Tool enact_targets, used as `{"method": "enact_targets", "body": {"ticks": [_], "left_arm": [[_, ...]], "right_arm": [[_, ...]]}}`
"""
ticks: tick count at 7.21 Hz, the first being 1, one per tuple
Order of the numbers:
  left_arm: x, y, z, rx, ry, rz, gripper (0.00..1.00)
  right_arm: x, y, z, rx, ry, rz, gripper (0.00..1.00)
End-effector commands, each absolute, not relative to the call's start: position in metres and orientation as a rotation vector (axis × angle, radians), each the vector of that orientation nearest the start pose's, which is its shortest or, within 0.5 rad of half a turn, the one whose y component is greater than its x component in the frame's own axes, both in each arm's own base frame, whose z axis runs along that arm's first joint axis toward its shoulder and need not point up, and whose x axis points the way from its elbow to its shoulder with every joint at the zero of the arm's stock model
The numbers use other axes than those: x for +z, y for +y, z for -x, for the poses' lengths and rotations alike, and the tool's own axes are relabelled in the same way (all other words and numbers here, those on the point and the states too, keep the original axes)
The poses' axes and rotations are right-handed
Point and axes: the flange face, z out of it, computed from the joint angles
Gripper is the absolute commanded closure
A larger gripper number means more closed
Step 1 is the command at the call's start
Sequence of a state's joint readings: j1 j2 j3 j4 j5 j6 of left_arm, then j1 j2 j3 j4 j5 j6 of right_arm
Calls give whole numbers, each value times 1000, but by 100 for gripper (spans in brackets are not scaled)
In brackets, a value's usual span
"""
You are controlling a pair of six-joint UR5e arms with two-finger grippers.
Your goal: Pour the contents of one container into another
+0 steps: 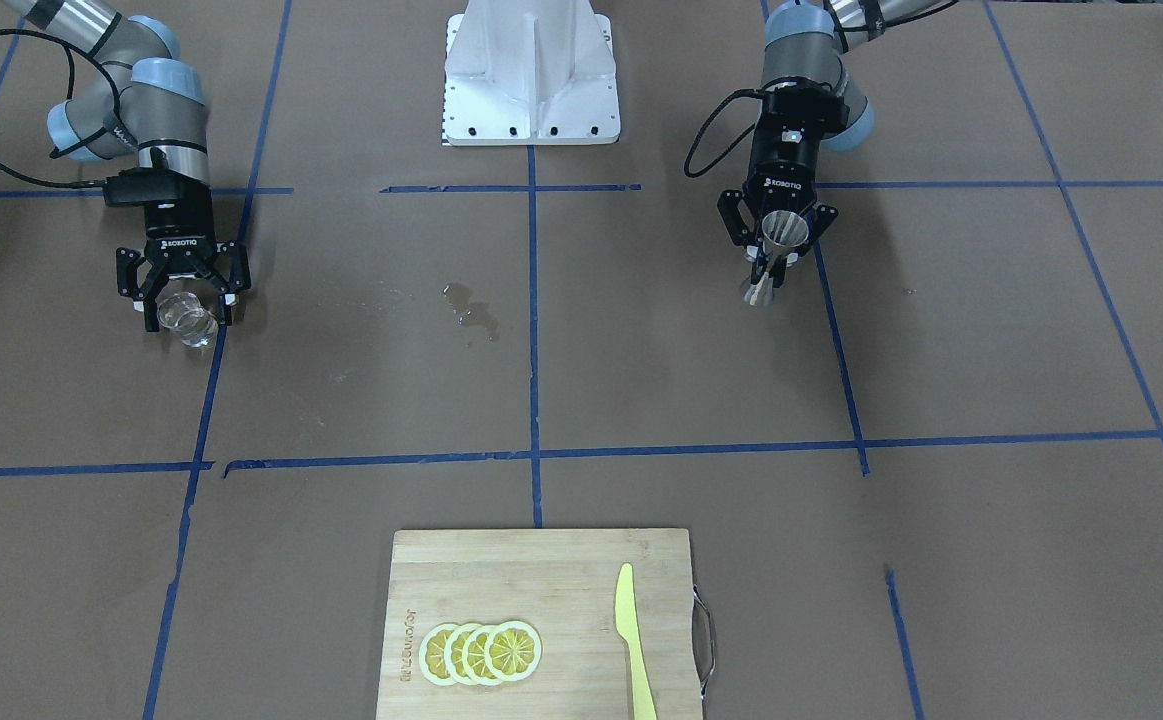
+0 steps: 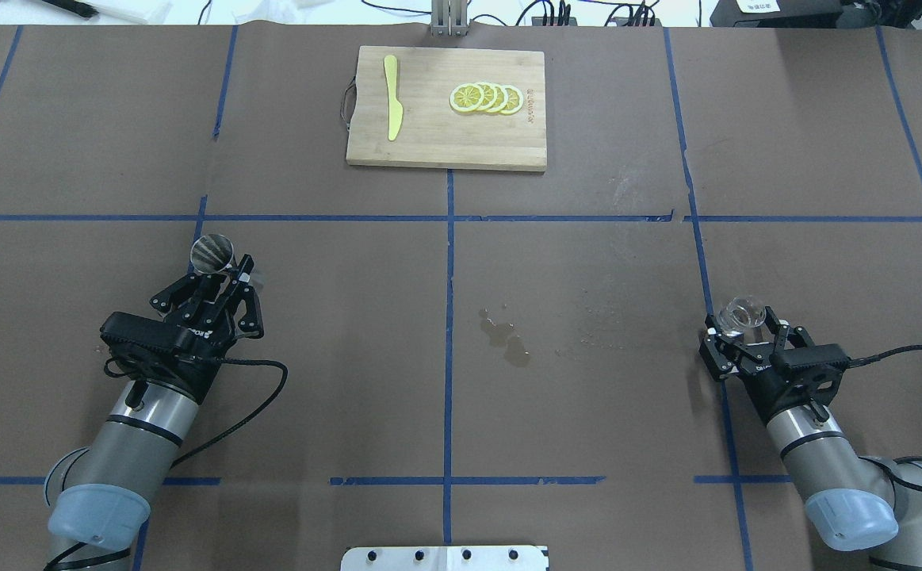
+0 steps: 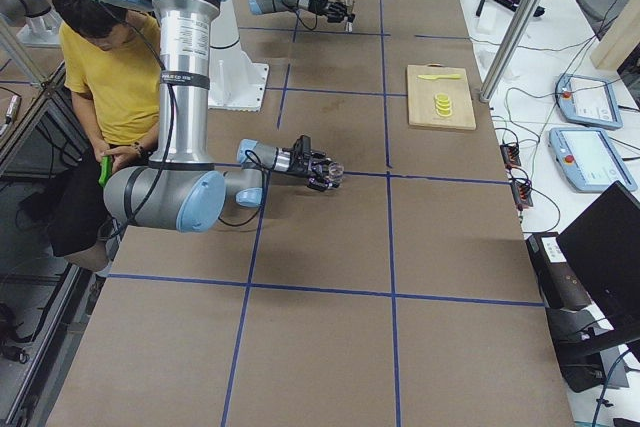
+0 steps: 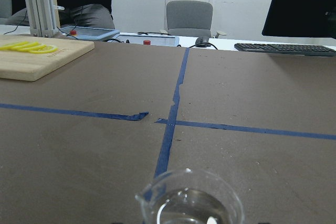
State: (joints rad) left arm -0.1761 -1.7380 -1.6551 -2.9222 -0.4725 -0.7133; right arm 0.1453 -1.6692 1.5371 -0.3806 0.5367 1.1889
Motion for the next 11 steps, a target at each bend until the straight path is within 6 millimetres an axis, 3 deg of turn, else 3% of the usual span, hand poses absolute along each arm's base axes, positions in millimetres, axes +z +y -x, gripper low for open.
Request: {"method": "enact_targets", "body": {"ticks": [1, 3, 4, 5, 6, 8, 11], "left_arm": [[383, -305, -446, -349, 793, -1386, 100], [382, -306, -446, -350, 792, -1387, 100], [382, -306, -446, -351, 793, -1387, 100], [383, -306, -446, -349, 791, -1387, 100], [383, -305, -446, -349, 793, -1386, 100], [381, -303, -448, -313, 824, -1372, 100], [359, -299, -461, -218, 832, -1398, 100]], "right_arm": [[575, -280, 405, 341, -680, -1134, 63], [575, -281, 404, 337, -679, -1134, 93], [570, -281, 405, 334, -686, -1134, 100], [564, -286, 402, 349, -690, -1140, 100], [538, -293, 407, 368, -719, -1155, 100], [526, -293, 409, 339, -709, -1175, 100], [479, -290, 403, 302, -739, -1211, 100]]}}
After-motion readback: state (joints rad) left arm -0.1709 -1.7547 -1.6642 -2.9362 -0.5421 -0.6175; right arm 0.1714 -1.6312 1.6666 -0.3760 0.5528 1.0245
